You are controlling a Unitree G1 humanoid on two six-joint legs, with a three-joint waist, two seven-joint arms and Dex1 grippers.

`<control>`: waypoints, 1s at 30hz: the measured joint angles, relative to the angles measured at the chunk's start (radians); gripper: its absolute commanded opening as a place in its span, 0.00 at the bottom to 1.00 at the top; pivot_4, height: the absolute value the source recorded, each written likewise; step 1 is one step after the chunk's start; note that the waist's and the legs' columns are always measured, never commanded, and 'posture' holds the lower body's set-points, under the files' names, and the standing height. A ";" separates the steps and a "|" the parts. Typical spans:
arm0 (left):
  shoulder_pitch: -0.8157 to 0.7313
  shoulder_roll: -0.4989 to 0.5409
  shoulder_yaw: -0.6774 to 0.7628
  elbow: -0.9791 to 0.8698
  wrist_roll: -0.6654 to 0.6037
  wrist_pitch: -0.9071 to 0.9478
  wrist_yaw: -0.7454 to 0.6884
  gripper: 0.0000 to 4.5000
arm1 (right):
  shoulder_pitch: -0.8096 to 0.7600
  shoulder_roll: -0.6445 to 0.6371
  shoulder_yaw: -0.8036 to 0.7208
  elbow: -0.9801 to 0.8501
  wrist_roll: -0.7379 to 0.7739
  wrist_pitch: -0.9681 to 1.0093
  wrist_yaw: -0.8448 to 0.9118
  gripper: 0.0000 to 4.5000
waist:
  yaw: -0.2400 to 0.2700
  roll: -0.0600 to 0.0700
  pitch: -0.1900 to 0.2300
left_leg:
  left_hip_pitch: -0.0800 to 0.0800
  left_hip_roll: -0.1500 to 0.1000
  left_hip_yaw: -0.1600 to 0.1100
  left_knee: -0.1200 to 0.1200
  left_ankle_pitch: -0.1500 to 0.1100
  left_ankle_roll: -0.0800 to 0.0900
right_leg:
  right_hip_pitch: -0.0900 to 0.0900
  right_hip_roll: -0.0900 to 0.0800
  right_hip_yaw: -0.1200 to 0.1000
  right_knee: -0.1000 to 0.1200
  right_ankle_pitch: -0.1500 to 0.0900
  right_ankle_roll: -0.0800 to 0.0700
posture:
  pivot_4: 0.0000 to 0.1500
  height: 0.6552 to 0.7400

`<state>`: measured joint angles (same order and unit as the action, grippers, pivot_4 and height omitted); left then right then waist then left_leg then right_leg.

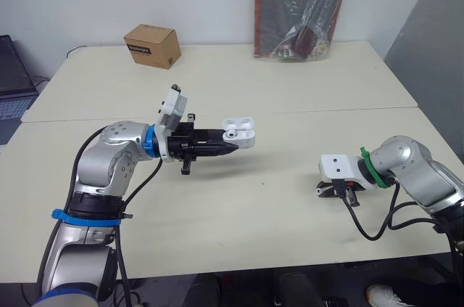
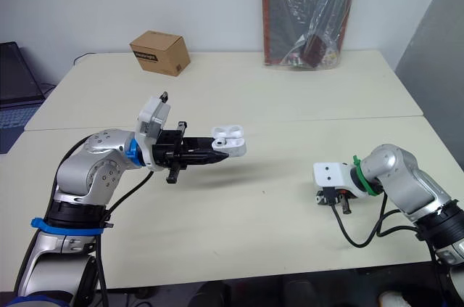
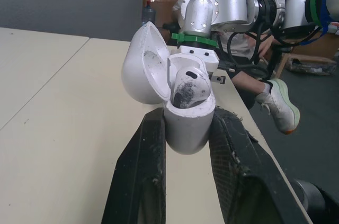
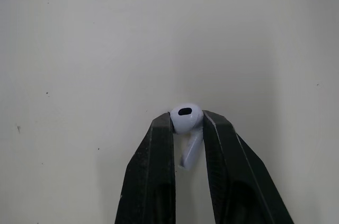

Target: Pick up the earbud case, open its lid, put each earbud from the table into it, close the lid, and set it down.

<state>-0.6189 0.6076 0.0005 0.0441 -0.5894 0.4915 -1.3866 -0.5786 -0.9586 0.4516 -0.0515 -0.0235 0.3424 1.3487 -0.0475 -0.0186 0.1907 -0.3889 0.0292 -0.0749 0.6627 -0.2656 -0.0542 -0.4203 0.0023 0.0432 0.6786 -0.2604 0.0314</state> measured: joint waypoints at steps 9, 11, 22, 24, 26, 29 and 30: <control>0.003 -0.002 0.000 0.000 0.000 0.000 0.001 0.17 | -0.018 0.005 -0.004 -0.008 -0.046 0.040 0.009 0.60 | 0.005 0.000 0.000 | 0.000 0.000 0.000 0.000 0.000 0.000 | 0.000 0.000 0.000 0.000 0.000 0.000 | 1.00 1.00; 0.004 -0.003 0.000 0.000 0.000 -0.001 0.000 0.17 | -0.017 -0.006 0.000 -0.050 -0.064 0.108 0.021 0.60 | 0.008 0.000 0.000 | 0.000 0.000 0.000 0.000 0.000 0.000 | 0.000 0.000 0.000 0.000 0.002 -0.004 | 1.00 1.00; 0.004 -0.023 -0.005 0.001 0.000 -0.013 0.000 0.17 | -0.078 0.003 0.119 -0.271 -0.237 0.500 0.007 0.60 | 0.008 0.000 0.000 | 0.000 0.000 0.000 0.000 0.000 0.000 | -0.001 0.000 0.000 0.001 0.002 -0.003 | 1.00 1.00; 0.004 -0.023 -0.005 0.002 0.000 -0.015 0.001 0.17 | -0.089 0.006 0.140 -0.289 -0.244 0.553 0.009 0.60 | 0.008 0.000 0.000 | 0.000 0.000 0.000 0.000 0.000 0.000 | 0.000 0.000 0.000 0.001 0.002 -0.003 | 1.00 1.00; 0.004 -0.027 -0.006 0.003 0.001 -0.017 0.002 0.17 | -0.137 0.020 0.194 -0.308 -0.250 0.661 0.026 0.60 | 0.006 0.000 0.000 | 0.000 0.000 0.000 0.000 0.000 0.000 | -0.001 0.000 0.000 0.001 0.002 -0.003 | 1.00 1.00; 0.003 -0.041 -0.014 0.003 0.001 -0.018 0.003 0.17 | -0.208 0.036 0.264 -0.351 -0.248 0.791 0.045 0.60 | 0.006 0.000 0.000 | 0.000 0.000 -0.001 0.000 0.000 0.000 | -0.001 0.000 -0.001 0.001 0.002 -0.003 | 1.00 1.00; 0.003 -0.042 -0.014 0.003 0.001 -0.018 0.003 0.17 | -0.225 0.038 0.283 -0.353 -0.245 0.824 0.045 0.60 | 0.007 0.000 0.000 | 0.000 0.000 -0.001 0.000 0.000 0.000 | -0.001 0.000 -0.001 0.001 0.002 -0.004 | 1.00 1.00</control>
<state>-0.6161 0.5654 -0.0140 0.0474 -0.5886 0.4731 -1.3836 -0.8032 -0.9201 0.7344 -0.4050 -0.2686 1.1661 1.3936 -0.0405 -0.0185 0.1907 -0.3886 0.0292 -0.0760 0.6626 -0.2655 -0.0543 -0.4209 0.0025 0.0424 0.6799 -0.2585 0.0278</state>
